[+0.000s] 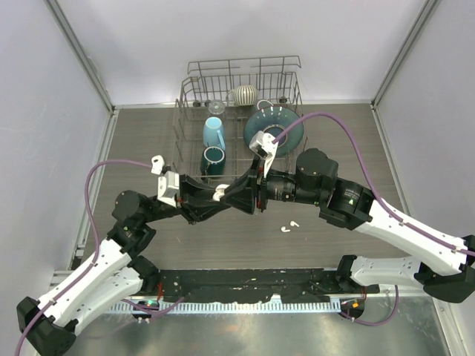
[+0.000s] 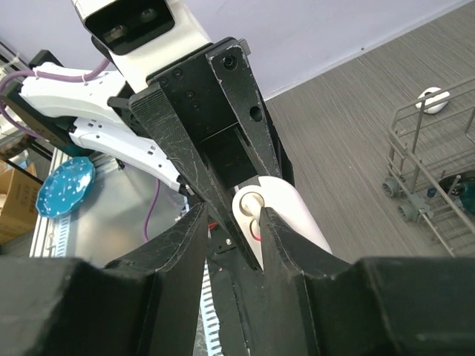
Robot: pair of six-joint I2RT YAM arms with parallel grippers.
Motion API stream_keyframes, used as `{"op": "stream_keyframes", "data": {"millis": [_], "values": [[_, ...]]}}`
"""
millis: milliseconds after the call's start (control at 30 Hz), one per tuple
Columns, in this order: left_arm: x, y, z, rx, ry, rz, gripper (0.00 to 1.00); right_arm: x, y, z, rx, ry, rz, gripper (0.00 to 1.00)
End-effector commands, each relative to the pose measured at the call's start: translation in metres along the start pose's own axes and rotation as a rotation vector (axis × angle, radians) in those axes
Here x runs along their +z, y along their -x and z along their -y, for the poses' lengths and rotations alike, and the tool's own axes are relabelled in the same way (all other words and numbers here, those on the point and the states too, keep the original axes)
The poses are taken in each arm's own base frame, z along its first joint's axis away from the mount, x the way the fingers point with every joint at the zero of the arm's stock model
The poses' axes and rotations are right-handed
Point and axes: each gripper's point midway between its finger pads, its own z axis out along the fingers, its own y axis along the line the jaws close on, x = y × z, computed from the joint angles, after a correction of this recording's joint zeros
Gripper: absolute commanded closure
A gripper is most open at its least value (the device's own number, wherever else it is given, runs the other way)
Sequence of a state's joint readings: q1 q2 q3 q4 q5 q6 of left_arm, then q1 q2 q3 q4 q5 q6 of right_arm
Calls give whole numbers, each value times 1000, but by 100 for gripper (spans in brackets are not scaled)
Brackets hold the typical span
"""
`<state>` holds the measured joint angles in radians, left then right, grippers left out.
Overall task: Insert the wireless bluetooth earbuds into the charging case
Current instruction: Adjust the earbud with the charging case.
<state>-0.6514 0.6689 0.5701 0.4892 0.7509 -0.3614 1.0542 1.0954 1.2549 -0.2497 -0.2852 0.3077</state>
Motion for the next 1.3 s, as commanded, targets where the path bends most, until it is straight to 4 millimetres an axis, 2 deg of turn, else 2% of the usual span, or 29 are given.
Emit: {"op": "stream_keyframes", "data": {"millis": [0,333,667,767,800,900,967,1267], "values": [[3,47,31,105,-134,94,100,-2,-8,26,-52,-122,-38,59],[4,44,30,98,-137,85,100,-5,-7,37,-82,-180,-21,58],[5,42,28,95,-135,83,100,-5,-6,38,-85,-182,6,56],[5,41,28,89,-139,79,100,0,-5,38,-68,-178,13,66],[6,41,28,89,-141,79,100,1,-6,38,-62,-175,12,73],[5,42,28,93,-138,82,100,4,-8,40,-52,-181,7,84],[5,41,27,92,-135,81,100,5,-9,42,-46,-188,7,89],[3,40,19,111,-79,106,100,0,-4,36,-12,-165,68,96]]}}
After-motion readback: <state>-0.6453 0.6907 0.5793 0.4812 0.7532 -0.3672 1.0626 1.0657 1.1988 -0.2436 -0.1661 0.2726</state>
